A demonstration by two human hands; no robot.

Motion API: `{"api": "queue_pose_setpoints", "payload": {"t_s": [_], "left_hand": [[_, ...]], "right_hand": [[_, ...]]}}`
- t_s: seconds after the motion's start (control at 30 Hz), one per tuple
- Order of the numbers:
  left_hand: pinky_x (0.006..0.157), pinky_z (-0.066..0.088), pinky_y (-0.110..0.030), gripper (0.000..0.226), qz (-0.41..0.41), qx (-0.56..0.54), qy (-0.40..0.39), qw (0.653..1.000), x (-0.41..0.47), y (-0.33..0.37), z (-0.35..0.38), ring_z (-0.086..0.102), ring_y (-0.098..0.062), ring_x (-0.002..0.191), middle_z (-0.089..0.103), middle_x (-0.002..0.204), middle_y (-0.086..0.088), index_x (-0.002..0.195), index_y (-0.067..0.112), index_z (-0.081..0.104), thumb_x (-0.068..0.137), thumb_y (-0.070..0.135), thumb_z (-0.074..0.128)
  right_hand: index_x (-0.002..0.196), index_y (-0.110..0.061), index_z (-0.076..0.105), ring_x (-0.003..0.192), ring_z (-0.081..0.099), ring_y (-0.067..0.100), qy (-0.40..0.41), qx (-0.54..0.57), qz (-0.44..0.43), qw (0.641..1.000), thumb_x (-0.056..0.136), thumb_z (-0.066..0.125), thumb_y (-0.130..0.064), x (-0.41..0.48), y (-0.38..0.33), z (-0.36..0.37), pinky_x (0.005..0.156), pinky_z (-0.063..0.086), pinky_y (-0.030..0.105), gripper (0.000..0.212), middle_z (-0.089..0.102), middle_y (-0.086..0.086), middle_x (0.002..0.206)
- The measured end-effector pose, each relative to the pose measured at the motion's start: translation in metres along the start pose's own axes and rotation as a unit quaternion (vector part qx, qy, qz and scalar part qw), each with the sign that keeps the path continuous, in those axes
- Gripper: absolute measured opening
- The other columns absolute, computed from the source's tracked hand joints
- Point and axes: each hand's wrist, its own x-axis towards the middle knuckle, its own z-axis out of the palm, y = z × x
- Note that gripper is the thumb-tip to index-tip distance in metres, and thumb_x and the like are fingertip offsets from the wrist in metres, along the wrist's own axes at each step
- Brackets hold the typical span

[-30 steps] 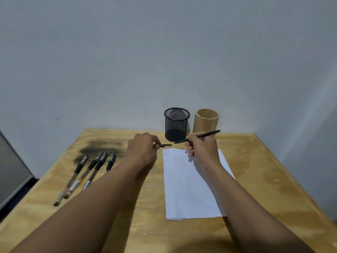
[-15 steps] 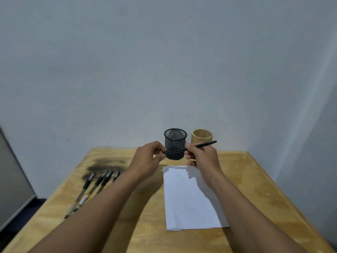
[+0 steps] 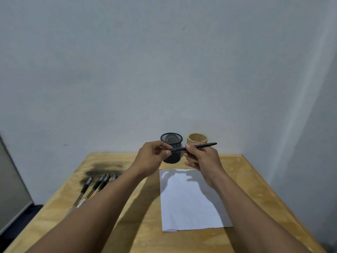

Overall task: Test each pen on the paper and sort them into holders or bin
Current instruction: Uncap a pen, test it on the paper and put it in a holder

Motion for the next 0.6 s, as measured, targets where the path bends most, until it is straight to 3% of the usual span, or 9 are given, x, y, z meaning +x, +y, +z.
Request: {"api": "queue_pose_setpoints", "payload": {"t_s": [0.2,0.37,0.5,0.6], "left_hand": [[0.070,0.050,-0.021,0.009,-0.029,-0.101,0.023,0.994,-0.009,0.007,0.009,0.059,-0.006,0.066,0.070,0.076,-0.004,0.095,0.009,0.075,0.091,0.006,0.068],[0.064,0.045,-0.013,0.010,-0.023,-0.100,0.036,0.994,-0.008,0.008,0.012,0.056,0.003,0.056,0.068,0.064,0.007,0.096,0.006,0.075,0.091,0.004,0.067],[0.074,0.052,-0.028,0.011,-0.035,-0.124,0.046,0.991,-0.007,0.006,0.018,0.060,-0.008,0.070,0.067,0.073,0.000,0.094,0.013,0.074,0.093,0.007,0.065],[0.075,0.053,-0.031,0.012,-0.045,-0.143,0.052,0.987,-0.008,0.005,0.019,0.061,-0.013,0.075,0.069,0.078,-0.007,0.094,0.014,0.073,0.094,0.006,0.064]], "right_hand": [[0.091,-0.008,0.072,0.074,0.074,0.012,-0.007,0.046,0.026,0.999,0.089,0.074,-0.008,-0.004,0.002,0.002,0.060,0.060,0.026,0.003,0.075,0.006,0.081],[0.092,-0.008,0.072,0.072,0.073,0.011,-0.003,0.066,0.037,0.997,0.090,0.074,-0.008,-0.004,0.003,0.002,0.063,0.061,0.027,0.002,0.075,0.008,0.081],[0.092,-0.009,0.072,0.078,0.074,0.012,-0.003,0.076,0.038,0.996,0.090,0.074,-0.009,-0.004,0.004,0.004,0.070,0.063,0.031,0.003,0.075,0.007,0.085],[0.094,-0.008,0.073,0.080,0.075,0.015,0.000,0.081,0.044,0.996,0.089,0.075,-0.010,-0.005,0.002,0.003,0.073,0.064,0.031,0.005,0.077,0.008,0.086]]}}
